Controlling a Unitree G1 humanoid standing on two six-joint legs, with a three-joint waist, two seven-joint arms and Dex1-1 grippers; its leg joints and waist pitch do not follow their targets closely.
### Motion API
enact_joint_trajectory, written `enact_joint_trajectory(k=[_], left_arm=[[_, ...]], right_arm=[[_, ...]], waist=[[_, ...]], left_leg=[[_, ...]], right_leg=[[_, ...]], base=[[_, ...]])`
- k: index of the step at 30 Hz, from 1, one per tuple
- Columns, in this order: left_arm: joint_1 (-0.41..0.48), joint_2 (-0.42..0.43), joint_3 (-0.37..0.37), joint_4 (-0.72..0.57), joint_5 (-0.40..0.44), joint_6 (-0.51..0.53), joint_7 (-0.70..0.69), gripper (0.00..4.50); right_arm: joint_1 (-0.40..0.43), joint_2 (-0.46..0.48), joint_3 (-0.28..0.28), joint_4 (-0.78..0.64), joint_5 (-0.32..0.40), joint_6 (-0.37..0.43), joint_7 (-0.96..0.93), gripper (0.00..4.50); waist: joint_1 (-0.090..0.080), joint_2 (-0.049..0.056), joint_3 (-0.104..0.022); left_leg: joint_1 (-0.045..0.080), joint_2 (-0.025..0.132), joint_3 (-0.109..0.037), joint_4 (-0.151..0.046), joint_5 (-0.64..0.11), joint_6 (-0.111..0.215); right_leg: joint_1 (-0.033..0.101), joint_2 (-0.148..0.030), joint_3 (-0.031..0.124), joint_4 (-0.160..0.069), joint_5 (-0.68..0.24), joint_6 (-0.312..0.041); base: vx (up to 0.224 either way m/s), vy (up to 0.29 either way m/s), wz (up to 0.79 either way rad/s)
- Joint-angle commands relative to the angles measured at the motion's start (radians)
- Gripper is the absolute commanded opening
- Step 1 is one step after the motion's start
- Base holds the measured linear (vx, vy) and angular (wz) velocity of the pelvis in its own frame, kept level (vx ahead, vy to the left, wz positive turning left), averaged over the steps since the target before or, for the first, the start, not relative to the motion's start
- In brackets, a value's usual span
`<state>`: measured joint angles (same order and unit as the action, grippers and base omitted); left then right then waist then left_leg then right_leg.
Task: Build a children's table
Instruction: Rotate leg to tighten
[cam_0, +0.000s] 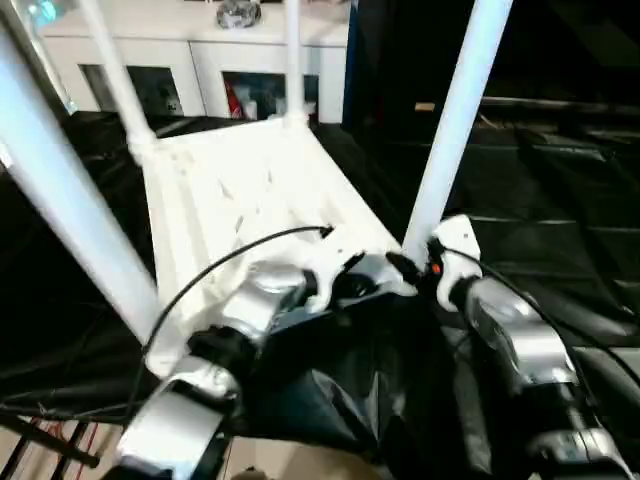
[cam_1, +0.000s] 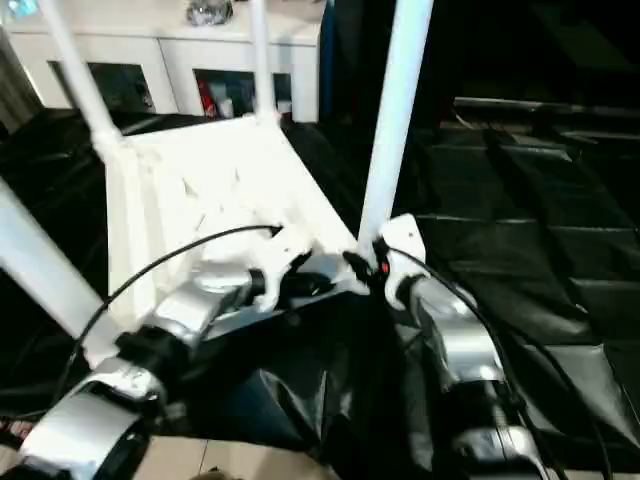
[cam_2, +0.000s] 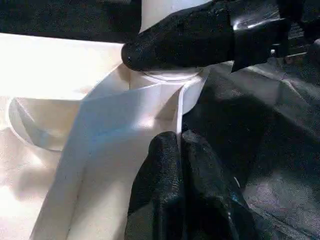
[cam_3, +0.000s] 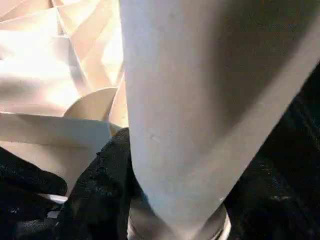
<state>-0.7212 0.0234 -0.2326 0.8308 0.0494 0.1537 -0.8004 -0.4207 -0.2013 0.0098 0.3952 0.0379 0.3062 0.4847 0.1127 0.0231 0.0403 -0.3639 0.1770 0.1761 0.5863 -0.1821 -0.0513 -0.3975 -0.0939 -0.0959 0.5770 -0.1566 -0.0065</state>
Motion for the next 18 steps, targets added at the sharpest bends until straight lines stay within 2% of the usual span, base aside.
enact_joint_trajectory(k=[1,3,5,6,7,9,11,12,13,14,16,17,18], left_arm=[[-0.057,-0.054,0.017,-0.006,-0.015,-0.070,0.058,0.00],[-0.050,-0.047,0.010,-0.007,-0.017,-0.095,0.031,0.00],[-0.050,-0.046,0.010,-0.007,-0.018,-0.097,0.028,0.00],[-0.046,-0.043,0.010,-0.013,-0.024,-0.108,0.013,0.00],[-0.043,-0.041,0.010,-0.017,-0.027,-0.111,0.004,0.00],[-0.033,-0.033,0.007,-0.033,-0.032,-0.129,-0.029,0.00],[-0.030,-0.030,0.006,-0.034,-0.031,-0.135,-0.040,0.00],[-0.026,-0.025,0.006,-0.035,-0.030,-0.141,-0.054,0.00],[-0.026,-0.025,0.006,-0.035,-0.030,-0.141,-0.054,0.00],[-0.024,-0.023,0.005,-0.036,-0.030,-0.142,-0.057,0.00],[-0.016,-0.013,0.001,-0.040,-0.029,-0.148,-0.078,0.00],[-0.015,-0.012,0.001,-0.041,-0.030,-0.148,-0.082,0.00],[-0.008,-0.002,-0.001,-0.047,-0.032,-0.148,-0.102,0.00]], right_arm=[[0.045,0.075,0.143,0.036,0.006,0.039,0.078,2.79],[0.047,0.054,0.141,0.027,-0.006,0.009,0.082,3.07],[0.048,0.051,0.140,0.025,-0.008,0.005,0.086,3.07],[0.049,0.032,0.127,0.016,0.003,-0.005,0.109,3.07],[0.050,0.019,0.117,0.010,0.012,-0.012,0.125,3.07],[0.060,-0.045,0.074,-0.024,0.054,-0.033,0.208,3.07],[0.066,-0.076,0.057,-0.038,0.066,-0.039,0.243,3.07],[0.079,-0.130,0.040,-0.055,0.079,-0.047,0.298,3.07],[0.079,-0.130,0.040,-0.055,0.079,-0.047,0.298,3.07],[0.084,-0.148,0.035,-0.061,0.083,-0.049,0.318,3.07],[0.108,-0.218,0.014,-0.091,0.112,-0.038,0.393,3.07],[0.112,-0.227,0.011,-0.094,0.115,-0.036,0.403,3.07],[0.141,-0.283,-0.002,-0.118,0.133,-0.032,0.461,3.07]], waist=[[-0.003,-0.016,-0.053],[-0.002,-0.016,-0.052],[-0.003,-0.016,-0.051],[-0.003,-0.027,-0.052],[0.001,-0.023,-0.053],[0.007,-0.020,-0.053],[0.011,-0.017,-0.054],[0.017,-0.021,-0.056],[0.022,-0.019,-0.056],[0.025,-0.019,-0.057],[0.031,-0.017,-0.058],[0.034,-0.020,-0.058],[0.036,-0.020,-0.057]], left_leg=[[0.009,0.049,-0.021,-0.082,-0.285,0.031],[0.011,0.050,-0.021,-0.083,-0.297,0.029],[0.009,0.050,-0.022,-0.083,-0.301,0.030],[0.009,0.050,-0.021,-0.084,-0.300,0.034],[0.010,0.051,-0.022,-0.083,-0.295,0.035],[0.012,0.053,-0.018,-0.080,-0.281,0.051],[0.011,0.055,-0.018,-0.079,-0.266,0.057],[0.006,0.055,-0.017,-0.076,-0.239,0.068],[0.005,0.054,-0.015,-0.075,-0.226,0.074],[0.007,0.055,-0.014,-0.073,-0.222,0.077],[0.007,0.055,-0.014,-0.071,-0.212,0.086],[0.007,0.055,-0.013,-0.070,-0.210,0.091],[0.002,0.054,-0.014,-0.070,-0.201,0.100]], right_leg=[[0.041,-0.072,0.048,-0.089,-0.425,-0.124],[0.040,-0.073,0.048,-0.091,-0.439,-0.122],[0.041,-0.074,0.048,-0.091,-0.445,-0.121],[0.041,-0.074,0.048,-0.092,-0.448,-0.119],[0.041,-0.076,0.049,-0.089,-0.444,-0.122],[0.041,-0.075,0.051,-0.090,-0.420,-0.126],[0.041,-0.075,0.053,-0.084,-0.379,-0.140],[0.046,-0.074,0.053,-0.077,-0.332,-0.157],[0.047,-0.073,0.053,-0.074,-0.310,-0.164],[0.045,-0.075,0.053,-0.074,-0.305,-0.169],[0.050,-0.075,0.052,-0.074,-0.298,-0.175],[0.050,-0.073,0.052,-0.073,-0.294,-0.175],[0.053,-0.075,0.051,-0.072,-0.298,-0.175]], base=[[0.000,0.000,0.00],[0.000,0.000,0.00],[0.000,0.000,0.00],[0.000,0.000,0.00],[0.000,0.000,0.00],[0.000,0.000,0.00],[0.000,0.000,0.00],[0.000,0.000,0.00],[0.000,0.000,0.00],[0.000,0.000,0.00],[0.000,0.000,0.00],[0.000,0.000,0.00],[0.000,0.000,0.00]])
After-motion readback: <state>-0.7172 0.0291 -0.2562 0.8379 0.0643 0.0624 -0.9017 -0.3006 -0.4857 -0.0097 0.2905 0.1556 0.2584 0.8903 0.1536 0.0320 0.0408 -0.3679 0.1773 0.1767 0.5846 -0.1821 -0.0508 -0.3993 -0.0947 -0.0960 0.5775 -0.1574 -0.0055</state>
